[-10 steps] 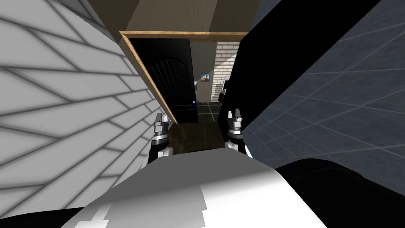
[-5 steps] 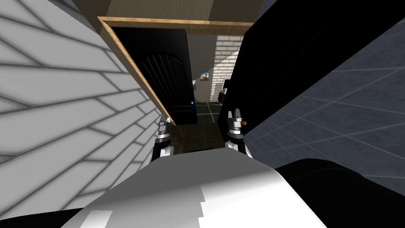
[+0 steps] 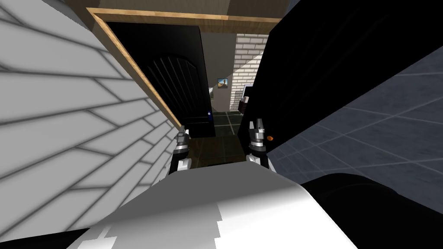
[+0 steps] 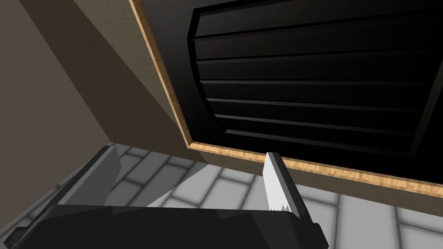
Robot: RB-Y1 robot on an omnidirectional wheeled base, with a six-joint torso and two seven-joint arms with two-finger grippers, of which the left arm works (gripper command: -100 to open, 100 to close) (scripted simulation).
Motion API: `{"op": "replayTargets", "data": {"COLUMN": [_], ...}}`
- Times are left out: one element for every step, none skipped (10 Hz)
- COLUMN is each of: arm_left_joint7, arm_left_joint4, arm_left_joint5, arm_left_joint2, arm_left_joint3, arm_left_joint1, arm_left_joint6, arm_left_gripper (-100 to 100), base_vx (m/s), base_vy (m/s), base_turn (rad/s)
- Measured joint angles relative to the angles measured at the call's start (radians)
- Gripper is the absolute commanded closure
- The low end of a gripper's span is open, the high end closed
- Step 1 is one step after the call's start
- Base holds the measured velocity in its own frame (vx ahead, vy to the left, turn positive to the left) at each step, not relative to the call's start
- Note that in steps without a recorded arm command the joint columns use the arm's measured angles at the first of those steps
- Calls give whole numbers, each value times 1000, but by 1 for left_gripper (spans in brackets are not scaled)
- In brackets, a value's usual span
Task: Pull the door open
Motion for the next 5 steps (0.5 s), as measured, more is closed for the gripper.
{"op": "replayTargets", "data": {"arm_left_joint7": [7, 11, 14, 17, 22], "arm_left_joint4": [27, 47, 61, 77, 97], "arm_left_joint5": [6, 8, 10, 12, 16], "arm_left_joint2": [7, 7, 8, 9, 13], "arm_left_joint3": [5, 4, 3, 3, 5], "arm_left_joint1": [-11, -20, -25, -34, -43], "arm_left_joint6": [2, 6, 11, 16, 18], "arm_left_gripper": [-100, -100, -100, -100, -100], "base_vx": [134, 108, 94, 110, 115], "base_vy": [-35, -12, -9, -12, -19], "base_turn": [-34, -26, -29, -28, -24]}}
